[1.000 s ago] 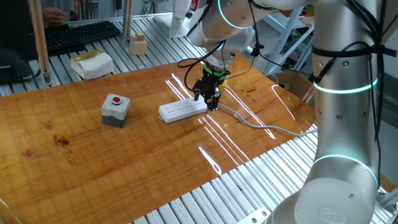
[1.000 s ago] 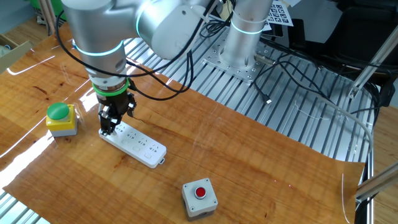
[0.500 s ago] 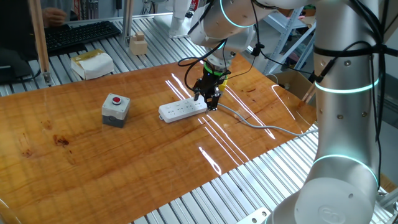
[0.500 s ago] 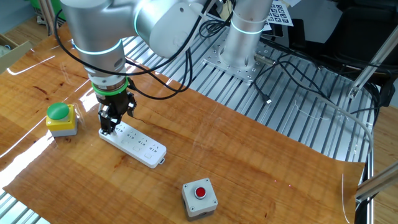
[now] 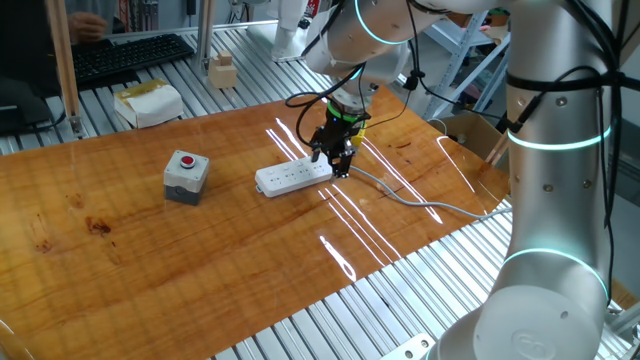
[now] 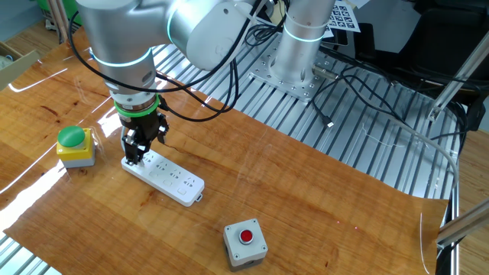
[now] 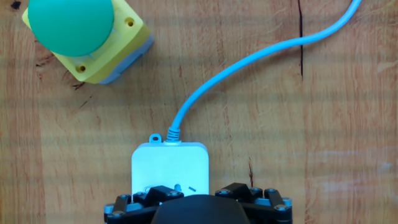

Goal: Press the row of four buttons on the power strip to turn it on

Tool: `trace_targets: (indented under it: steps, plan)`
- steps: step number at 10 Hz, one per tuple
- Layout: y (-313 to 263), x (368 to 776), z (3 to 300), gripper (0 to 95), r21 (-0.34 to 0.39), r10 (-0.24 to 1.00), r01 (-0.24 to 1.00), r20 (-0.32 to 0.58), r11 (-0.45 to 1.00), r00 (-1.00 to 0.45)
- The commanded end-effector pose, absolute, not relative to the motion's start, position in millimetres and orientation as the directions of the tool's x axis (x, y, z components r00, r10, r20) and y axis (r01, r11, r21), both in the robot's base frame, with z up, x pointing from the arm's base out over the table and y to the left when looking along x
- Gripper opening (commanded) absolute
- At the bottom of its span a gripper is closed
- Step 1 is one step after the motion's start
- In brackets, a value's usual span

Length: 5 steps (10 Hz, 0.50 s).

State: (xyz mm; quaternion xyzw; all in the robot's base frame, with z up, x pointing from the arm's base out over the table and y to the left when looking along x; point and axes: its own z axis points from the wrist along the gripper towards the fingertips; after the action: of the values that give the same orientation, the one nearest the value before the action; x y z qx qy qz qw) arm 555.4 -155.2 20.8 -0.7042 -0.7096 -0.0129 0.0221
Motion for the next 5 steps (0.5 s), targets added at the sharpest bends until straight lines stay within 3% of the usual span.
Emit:
trace_targets:
  steps: [1, 5]
  plan:
    - [-152.7, 558.1, 13.3, 76.0, -0.002, 0.999, 1.0, 0.049, -0.003, 0.003]
    - [-151.7, 557.8, 8.2, 76.0, 0.002, 1.0, 1.0, 0.02, 0.009, -0.009]
